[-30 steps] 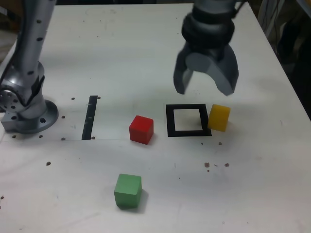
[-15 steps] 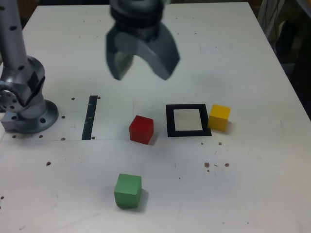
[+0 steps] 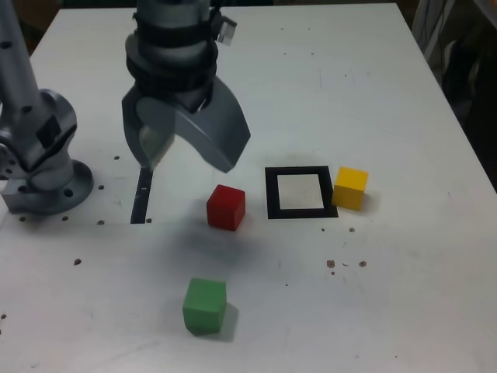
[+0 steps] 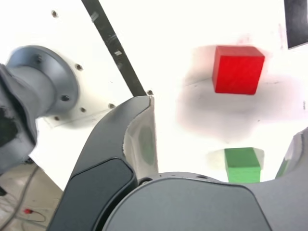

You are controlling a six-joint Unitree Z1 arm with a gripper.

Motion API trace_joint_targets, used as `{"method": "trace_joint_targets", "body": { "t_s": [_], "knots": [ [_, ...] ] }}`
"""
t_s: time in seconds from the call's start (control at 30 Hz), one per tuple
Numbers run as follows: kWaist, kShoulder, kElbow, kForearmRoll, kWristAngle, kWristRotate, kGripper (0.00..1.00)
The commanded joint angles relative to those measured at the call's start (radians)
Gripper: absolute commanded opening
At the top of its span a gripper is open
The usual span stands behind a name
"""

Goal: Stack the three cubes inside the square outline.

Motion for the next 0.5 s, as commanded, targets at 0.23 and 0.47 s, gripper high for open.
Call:
{"method": "trace_joint_targets", "body": {
  "t_s": [0.23, 0.47],
  "knots": [
    [0.006, 0.093, 0.067, -0.134, -0.019, 0.006, 0.99],
    [0.032, 0.174, 0.074, -0.187, -0.008, 0.032, 0.98]
  ]
}}
